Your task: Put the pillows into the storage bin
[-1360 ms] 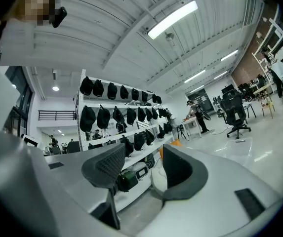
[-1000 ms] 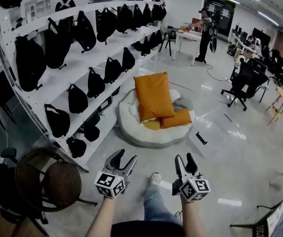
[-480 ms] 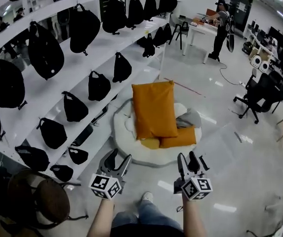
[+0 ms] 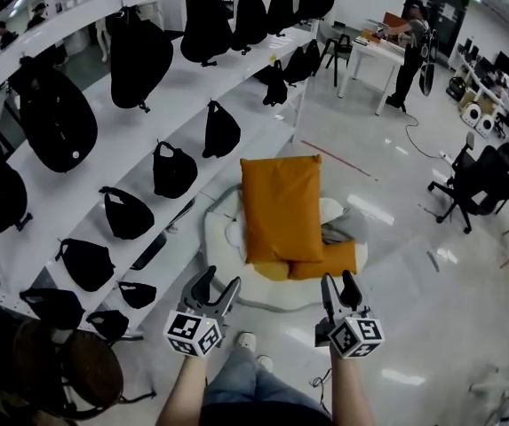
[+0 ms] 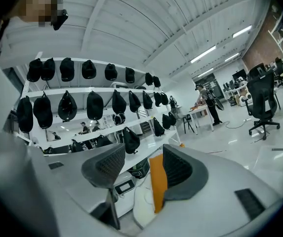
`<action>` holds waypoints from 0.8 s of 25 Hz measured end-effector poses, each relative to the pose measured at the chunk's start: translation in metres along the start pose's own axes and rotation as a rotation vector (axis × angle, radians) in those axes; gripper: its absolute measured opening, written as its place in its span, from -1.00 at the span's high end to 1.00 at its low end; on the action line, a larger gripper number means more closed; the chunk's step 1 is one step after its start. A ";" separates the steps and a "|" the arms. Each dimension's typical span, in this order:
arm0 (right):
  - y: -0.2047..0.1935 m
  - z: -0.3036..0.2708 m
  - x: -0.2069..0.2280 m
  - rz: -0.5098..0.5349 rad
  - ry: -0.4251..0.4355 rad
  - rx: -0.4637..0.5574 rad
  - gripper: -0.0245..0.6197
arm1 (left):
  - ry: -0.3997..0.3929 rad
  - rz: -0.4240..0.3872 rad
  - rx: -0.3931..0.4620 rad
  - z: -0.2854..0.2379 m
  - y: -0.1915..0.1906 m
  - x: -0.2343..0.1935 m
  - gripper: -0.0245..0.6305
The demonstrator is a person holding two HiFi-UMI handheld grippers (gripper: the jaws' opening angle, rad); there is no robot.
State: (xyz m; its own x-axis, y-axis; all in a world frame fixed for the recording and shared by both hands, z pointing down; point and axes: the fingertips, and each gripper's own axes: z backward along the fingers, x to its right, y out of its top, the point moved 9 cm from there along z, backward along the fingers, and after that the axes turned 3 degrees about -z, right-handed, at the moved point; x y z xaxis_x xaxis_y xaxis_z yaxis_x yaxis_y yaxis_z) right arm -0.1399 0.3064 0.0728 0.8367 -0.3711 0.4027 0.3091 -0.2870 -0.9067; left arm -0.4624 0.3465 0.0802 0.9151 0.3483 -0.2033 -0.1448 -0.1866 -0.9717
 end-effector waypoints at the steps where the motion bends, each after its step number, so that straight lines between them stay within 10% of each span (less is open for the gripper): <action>1: 0.000 -0.007 0.002 -0.004 -0.005 0.002 0.24 | -0.009 -0.003 -0.006 -0.007 0.000 -0.004 0.15; 20: 0.004 -0.100 0.037 -0.038 -0.083 0.021 0.24 | -0.076 -0.026 -0.058 -0.129 0.012 -0.066 0.13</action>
State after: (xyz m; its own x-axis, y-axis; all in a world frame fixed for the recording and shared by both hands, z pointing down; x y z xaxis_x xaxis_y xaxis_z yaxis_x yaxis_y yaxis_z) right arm -0.1535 0.2032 0.0967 0.8588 -0.2854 0.4255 0.3495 -0.2808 -0.8939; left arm -0.4754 0.2029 0.0977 0.8869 0.4217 -0.1887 -0.0973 -0.2289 -0.9686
